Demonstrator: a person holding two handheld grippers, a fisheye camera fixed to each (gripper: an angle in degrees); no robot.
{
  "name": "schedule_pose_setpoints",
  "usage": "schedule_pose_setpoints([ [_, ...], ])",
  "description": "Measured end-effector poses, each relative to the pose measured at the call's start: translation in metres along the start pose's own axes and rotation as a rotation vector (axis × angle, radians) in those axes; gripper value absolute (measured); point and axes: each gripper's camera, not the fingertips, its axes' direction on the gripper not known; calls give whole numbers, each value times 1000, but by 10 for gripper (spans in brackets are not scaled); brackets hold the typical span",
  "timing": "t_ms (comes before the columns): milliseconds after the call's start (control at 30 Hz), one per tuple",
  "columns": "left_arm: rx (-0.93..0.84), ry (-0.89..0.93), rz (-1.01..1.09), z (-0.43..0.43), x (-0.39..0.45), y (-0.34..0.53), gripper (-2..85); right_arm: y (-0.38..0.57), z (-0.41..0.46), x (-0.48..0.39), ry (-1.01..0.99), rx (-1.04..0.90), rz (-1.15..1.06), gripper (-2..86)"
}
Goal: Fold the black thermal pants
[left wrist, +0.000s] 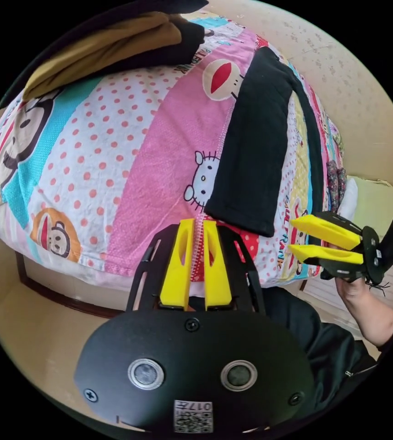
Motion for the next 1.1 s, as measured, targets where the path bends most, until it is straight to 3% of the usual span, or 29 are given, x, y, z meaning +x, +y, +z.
schedule_pose_setpoints([
  [200, 19, 113, -75, -34, -8, 12, 12, 5, 54, 18, 153, -168, -34, 67],
  [333, 52, 111, -53, -59, 6, 27, 10, 11, 59, 40, 52, -157, 34, 41],
  [600, 58, 168, 36, -111, 43, 52, 90, 44, 42, 63, 50, 18, 169, 7],
  [800, 187, 226, 138, -160, 84, 78, 127, 56, 26, 71, 12, 121, 198, 5],
  [900, 183, 260, 118, -157, 97, 76, 119, 57, 22, 76, -8, 153, 207, 6],
  [1033, 247, 455, 32, -165, 104, 66, 61, 62, 22, 80, 1, 185, 217, 9],
  [1100, 194, 445, 55, -164, 117, 60, 50, 72, 22, 82, 42, 232, 257, 15],
])
